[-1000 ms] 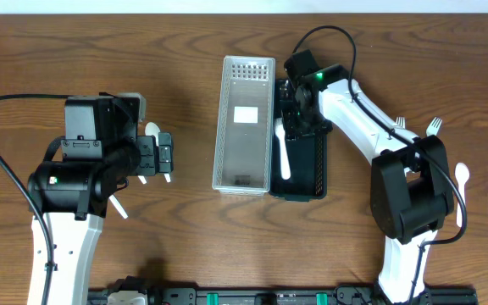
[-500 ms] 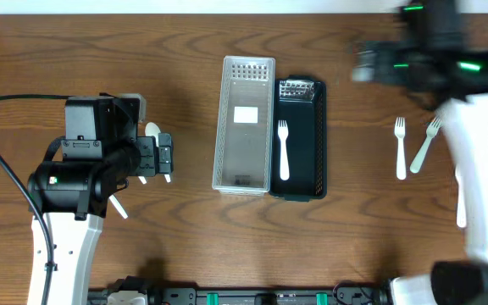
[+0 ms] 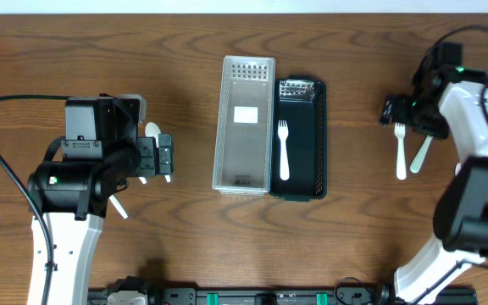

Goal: Pack container
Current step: 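Return the right gripper and grasp a second white fork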

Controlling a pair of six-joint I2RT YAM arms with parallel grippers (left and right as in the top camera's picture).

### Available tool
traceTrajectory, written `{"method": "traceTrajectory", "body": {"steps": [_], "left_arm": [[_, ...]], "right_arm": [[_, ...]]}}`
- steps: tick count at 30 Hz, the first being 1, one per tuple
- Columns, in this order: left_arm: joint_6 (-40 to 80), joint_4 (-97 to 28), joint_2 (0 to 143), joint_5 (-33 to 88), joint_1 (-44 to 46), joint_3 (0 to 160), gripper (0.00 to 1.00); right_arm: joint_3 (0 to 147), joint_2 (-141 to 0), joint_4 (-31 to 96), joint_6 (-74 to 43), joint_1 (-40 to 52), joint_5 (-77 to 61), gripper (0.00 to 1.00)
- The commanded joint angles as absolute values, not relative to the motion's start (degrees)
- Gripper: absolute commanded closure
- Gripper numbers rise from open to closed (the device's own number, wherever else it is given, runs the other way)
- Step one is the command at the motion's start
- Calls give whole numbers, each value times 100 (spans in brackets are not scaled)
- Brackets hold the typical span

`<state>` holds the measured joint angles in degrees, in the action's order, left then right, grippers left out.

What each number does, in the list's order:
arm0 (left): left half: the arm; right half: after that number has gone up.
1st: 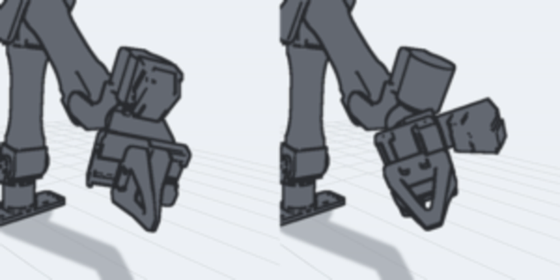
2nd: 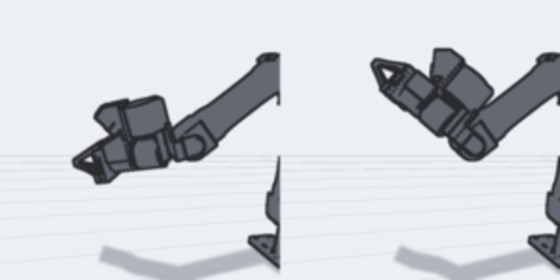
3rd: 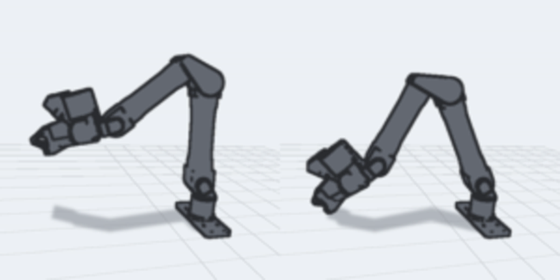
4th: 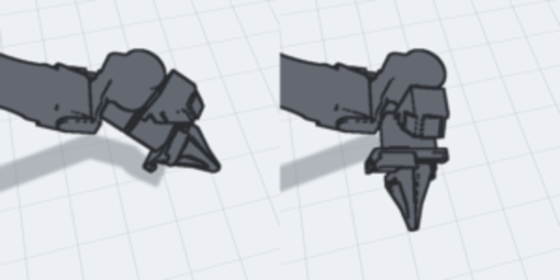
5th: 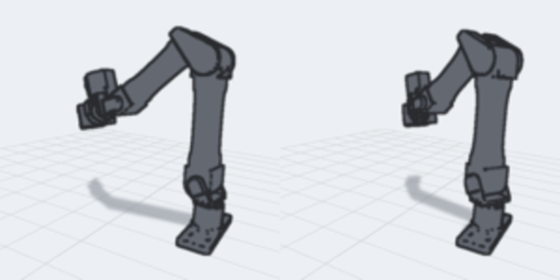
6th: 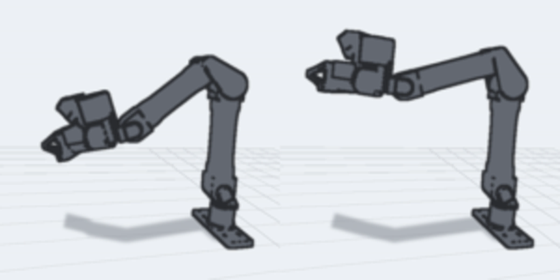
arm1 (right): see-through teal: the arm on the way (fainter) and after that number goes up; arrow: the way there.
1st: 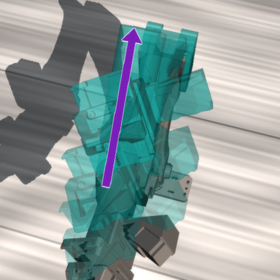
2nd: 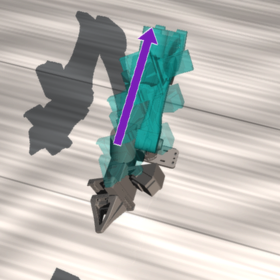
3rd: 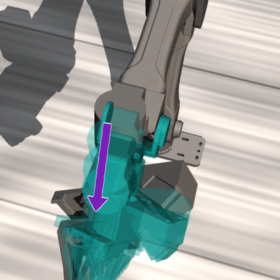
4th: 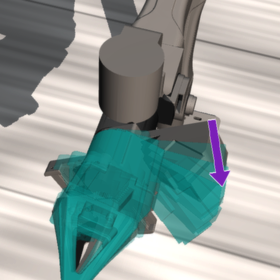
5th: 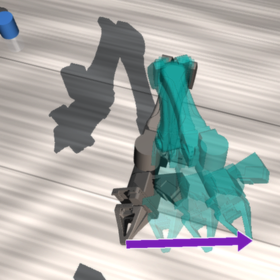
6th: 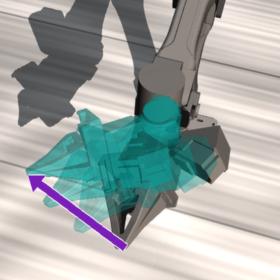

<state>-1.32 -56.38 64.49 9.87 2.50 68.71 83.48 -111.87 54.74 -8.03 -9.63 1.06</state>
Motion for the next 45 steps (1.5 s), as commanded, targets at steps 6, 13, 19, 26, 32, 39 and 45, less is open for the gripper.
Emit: {"method": "traceTrajectory", "body": {"steps": [6,13,19,26,32,39,45], "left_arm": [[-148,-5673,6429,917,226,7000,2],[-148,-5701,6429,917,226,7000,2],[-148,-5701,6429,917,226,7000,2],[-148,-5701,6429,917,226,6997,2],[-148,-5701,6429,917,226,6997,2],[-148,-5701,6429,917,226,7000,2],[-148,-5701,6429,917,226,7000,2]], "right_arm": [[8361,-11813,5223,-600,-956,106,2],[8355,-12143,5179,-526,-972,106,2],[8353,-12298,5196,-504,-989,106,12],[8353,-12296,5253,-506,-989,106,48],[8353,-12296,5286,-506,-989,106,65],[8353,-12296,5297,-508,-989,106,86],[8359,-12285,5297,-558,-958,97,99]]}}
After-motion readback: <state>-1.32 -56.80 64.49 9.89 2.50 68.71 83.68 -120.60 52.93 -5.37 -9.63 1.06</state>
